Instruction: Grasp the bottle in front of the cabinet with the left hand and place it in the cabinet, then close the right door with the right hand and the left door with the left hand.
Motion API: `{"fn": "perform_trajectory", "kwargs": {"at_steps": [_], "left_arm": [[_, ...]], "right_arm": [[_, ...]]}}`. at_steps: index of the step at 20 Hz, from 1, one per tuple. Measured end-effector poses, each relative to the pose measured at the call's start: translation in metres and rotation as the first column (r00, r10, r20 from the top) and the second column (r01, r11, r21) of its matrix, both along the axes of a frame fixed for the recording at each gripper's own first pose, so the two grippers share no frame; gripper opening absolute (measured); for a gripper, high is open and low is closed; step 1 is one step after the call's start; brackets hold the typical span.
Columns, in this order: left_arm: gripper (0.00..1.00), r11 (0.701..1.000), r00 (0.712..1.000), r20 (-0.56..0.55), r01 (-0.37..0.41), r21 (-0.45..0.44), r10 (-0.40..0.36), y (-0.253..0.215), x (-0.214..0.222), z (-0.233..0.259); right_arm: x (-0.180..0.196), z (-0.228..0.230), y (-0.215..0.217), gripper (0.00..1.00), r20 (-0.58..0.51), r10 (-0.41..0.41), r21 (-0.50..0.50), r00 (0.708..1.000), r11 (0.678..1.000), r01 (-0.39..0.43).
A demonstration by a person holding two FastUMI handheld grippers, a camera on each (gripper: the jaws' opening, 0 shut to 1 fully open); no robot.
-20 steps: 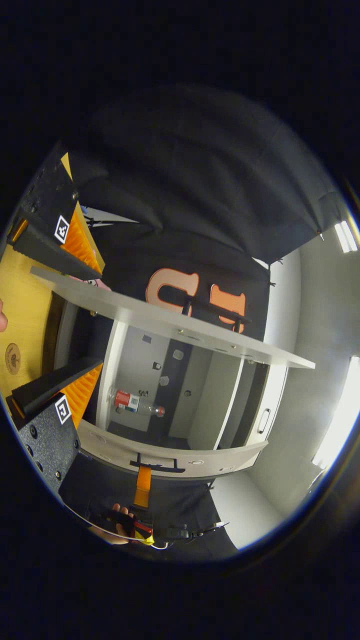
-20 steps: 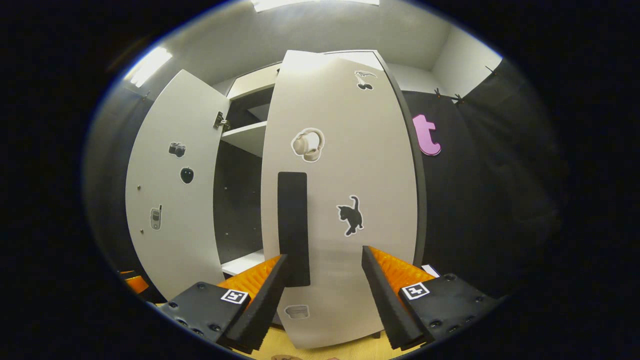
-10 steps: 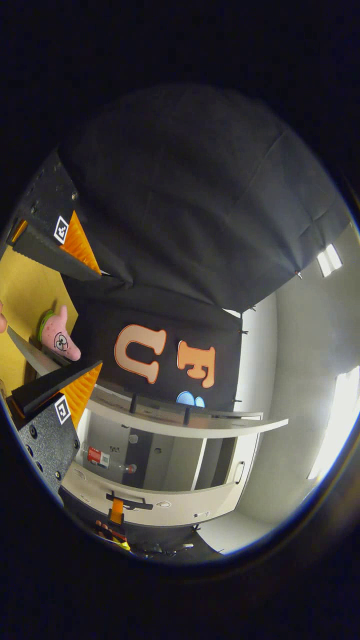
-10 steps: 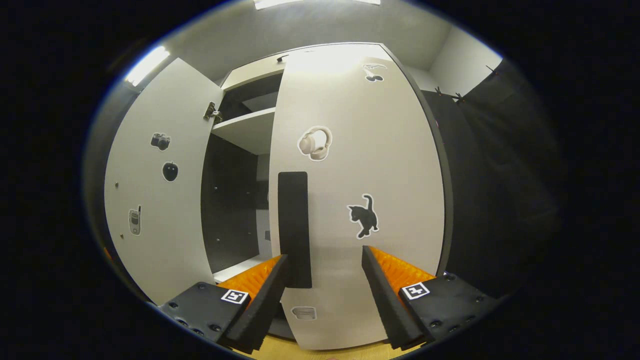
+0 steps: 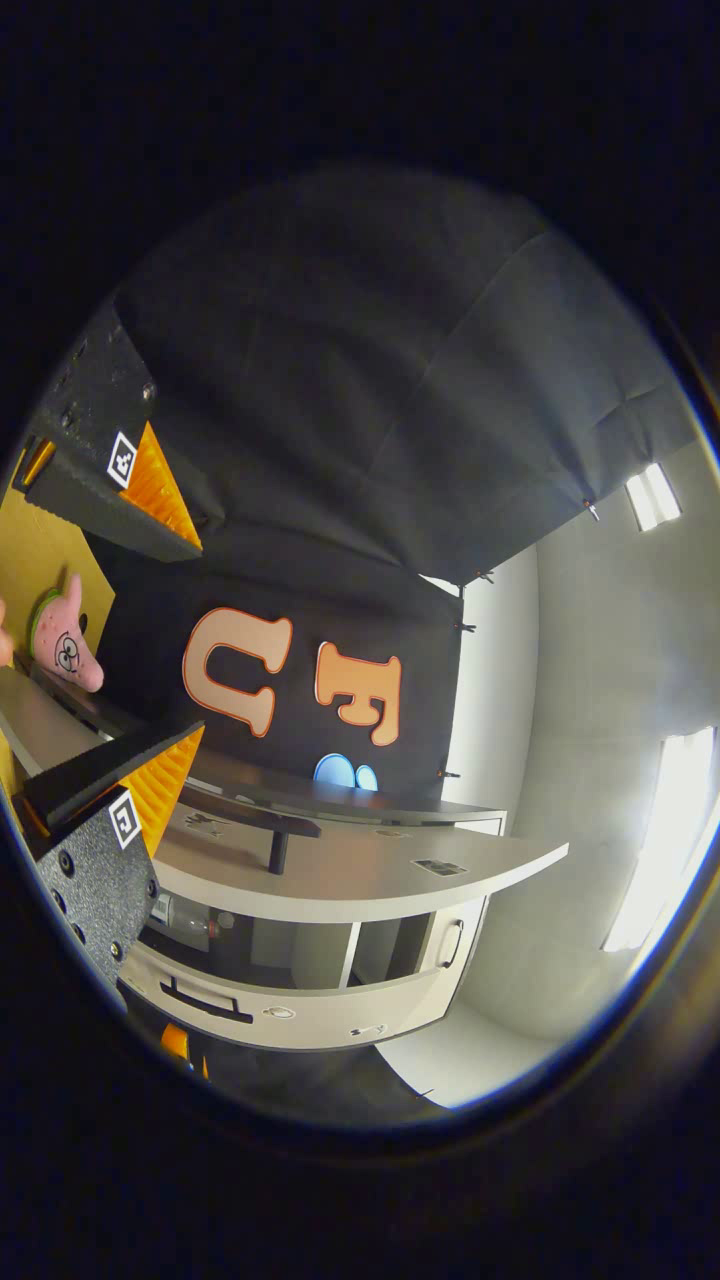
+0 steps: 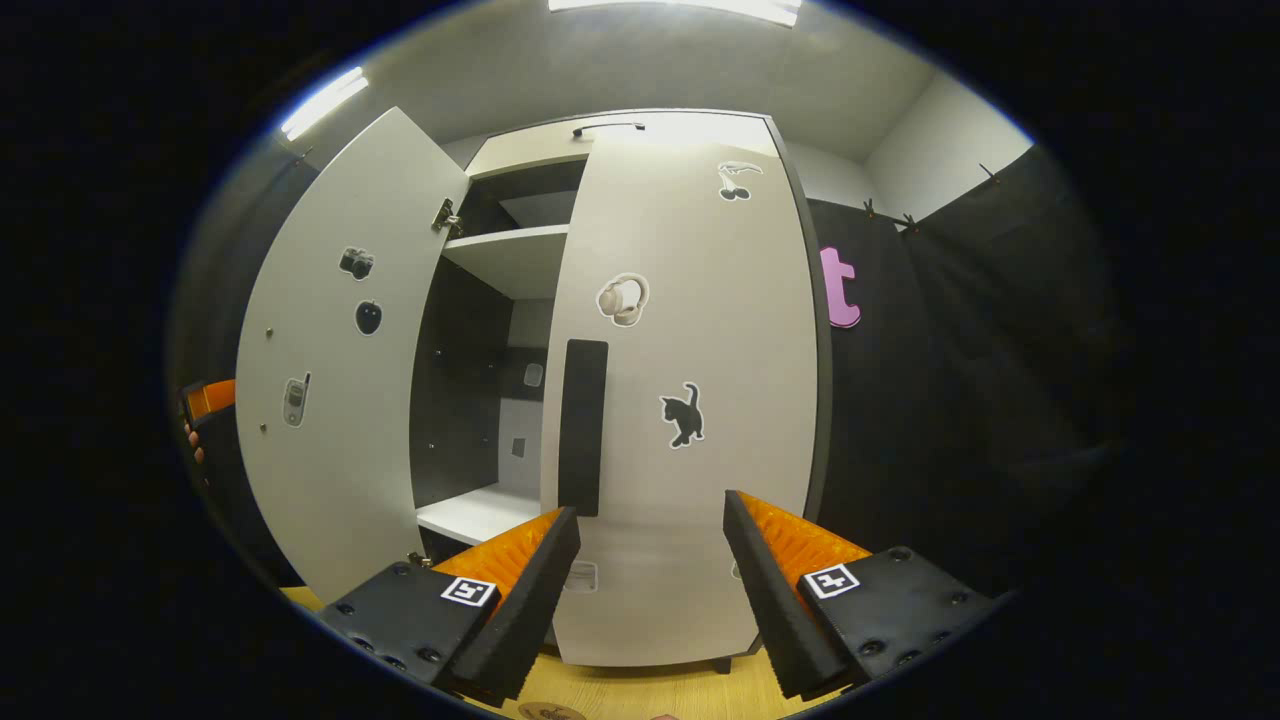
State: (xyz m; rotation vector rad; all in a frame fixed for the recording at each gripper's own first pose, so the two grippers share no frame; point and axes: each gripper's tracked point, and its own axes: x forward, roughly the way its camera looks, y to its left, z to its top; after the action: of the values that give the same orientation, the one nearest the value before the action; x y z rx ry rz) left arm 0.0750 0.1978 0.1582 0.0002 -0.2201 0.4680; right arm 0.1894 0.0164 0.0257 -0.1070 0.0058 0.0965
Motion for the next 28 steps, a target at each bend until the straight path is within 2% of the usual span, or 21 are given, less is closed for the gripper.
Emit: {"fn": "perform_trajectory", "kwargs": {"at_steps": [4, 7, 8, 10, 11, 12, 13, 17, 19, 20, 23, 24, 28], "left_arm": [[0.94, 0.999, 1.000, -0.020, -0.001, 0.032, 0.001, -0.007, 0.013, -0.004], [0.94, 0.999, 1.000, -0.009, -0.023, 0.038, 0.023, -0.008, 0.013, -0.003], [0.95, 0.999, 1.000, -0.015, -0.011, 0.032, 0.011, -0.011, 0.015, -0.004], [0.90, 1.000, 0.999, -0.030, 0.016, 0.020, -0.015, -0.019, 0.018, -0.005], [0.92, 1.000, 0.999, -0.034, 0.023, 0.015, -0.023, -0.024, 0.018, -0.005], [0.89, 0.999, 0.999, -0.042, 0.029, 0.013, -0.029, -0.029, 0.019, -0.006], [0.92, 0.999, 0.998, -0.048, 0.034, 0.018, -0.033, -0.036, 0.019, -0.006], [0.89, 0.995, 0.997, -0.072, 0.034, 0.089, -0.027, -0.066, 0.023, -0.006], [0.92, 0.994, 0.996, -0.079, 0.046, 0.099, -0.038, -0.079, 0.026, -0.007], [0.95, 0.995, 0.995, -0.082, 0.055, 0.088, -0.048, -0.085, 0.029, -0.010], [0.92, 0.996, 0.994, -0.078, 0.080, 0.042, -0.077, -0.103, 0.036, -0.017], [0.89, 0.996, 0.994, -0.078, 0.085, 0.038, -0.082, -0.109, 0.039, -0.018], [0.89, 0.992, 0.991, -0.082, 0.113, 0.047, -0.109, -0.136, 0.052, -0.024]], "right_arm": [[-0.042, -0.010, -0.010, 0.96, -0.034, 0.005, 0.073, 0.999, 0.997, -0.003], [-0.059, -0.015, -0.034, 0.96, -0.039, -0.037, 0.075, 0.999, 0.996, 0.040], [-0.062, -0.018, -0.041, 0.95, -0.049, -0.046, 0.074, 0.998, 0.996, 0.050], [-0.064, -0.022, -0.049, 0.96, -0.068, -0.055, 0.076, 0.996, 0.995, 0.060], [-0.067, -0.022, -0.053, 0.96, -0.071, -0.055, 0.084, 0.996, 0.995, 0.061], [-0.071, -0.024, -0.057, 0.96, -0.075, -0.054, 0.092, 0.996, 0.994, 0.061], [-0.074, -0.025, -0.061, 0.95, -0.078, -0.057, 0.100, 0.995, 0.993, 0.065], [-0.084, -0.030, -0.081, 0.96, -0.087, -0.078, 0.107, 0.993, 0.990, 0.087], [-0.087, -0.029, -0.090, 0.96, -0.089, -0.087, 0.101, 0.992, 0.990, 0.095], [-0.089, -0.028, -0.095, 0.96, -0.085, -0.090, 0.102, 0.992, 0.990, 0.099], [-0.097, -0.023, -0.109, 0.95, -0.078, -0.102, 0.101, 0.992, 0.989, 0.109], [-0.098, -0.021, -0.113, 0.96, -0.074, -0.104, 0.099, 0.992, 0.989, 0.111], [-0.105, -0.017, -0.128, 0.96, -0.069, -0.121, 0.095, 0.990, 0.987, 0.127]]}}
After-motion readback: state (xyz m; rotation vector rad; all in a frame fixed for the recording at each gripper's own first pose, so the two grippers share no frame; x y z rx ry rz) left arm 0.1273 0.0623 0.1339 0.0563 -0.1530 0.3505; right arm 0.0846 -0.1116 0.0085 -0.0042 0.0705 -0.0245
